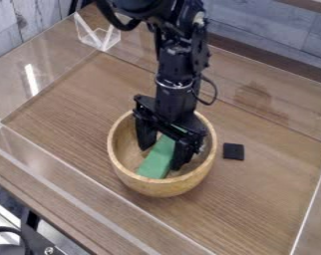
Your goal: Move green stick from inside the wooden bowl to the table next to it
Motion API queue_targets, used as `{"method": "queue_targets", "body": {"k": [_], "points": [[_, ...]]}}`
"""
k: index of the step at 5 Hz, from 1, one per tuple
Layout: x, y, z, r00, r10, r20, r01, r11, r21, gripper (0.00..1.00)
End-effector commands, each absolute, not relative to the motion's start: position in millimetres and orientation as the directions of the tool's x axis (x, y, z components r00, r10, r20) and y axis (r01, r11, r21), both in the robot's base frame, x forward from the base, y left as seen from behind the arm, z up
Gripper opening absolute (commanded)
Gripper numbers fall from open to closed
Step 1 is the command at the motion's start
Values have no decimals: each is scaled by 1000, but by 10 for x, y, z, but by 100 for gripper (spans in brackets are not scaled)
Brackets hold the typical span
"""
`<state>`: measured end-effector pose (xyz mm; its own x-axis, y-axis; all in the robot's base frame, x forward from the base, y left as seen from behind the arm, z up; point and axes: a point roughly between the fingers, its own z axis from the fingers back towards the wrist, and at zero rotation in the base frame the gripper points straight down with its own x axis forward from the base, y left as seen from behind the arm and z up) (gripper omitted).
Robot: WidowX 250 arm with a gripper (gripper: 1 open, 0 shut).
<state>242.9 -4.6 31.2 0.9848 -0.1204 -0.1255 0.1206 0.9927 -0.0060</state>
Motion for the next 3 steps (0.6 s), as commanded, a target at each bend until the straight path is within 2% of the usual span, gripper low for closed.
{"method": "queue_targets", "body": {"k": [1, 3], "points": [[2500, -28, 469, 993, -110, -52, 110, 994, -1, 100], [2508, -23, 453, 994, -104, -41, 104, 995, -1, 100]]}}
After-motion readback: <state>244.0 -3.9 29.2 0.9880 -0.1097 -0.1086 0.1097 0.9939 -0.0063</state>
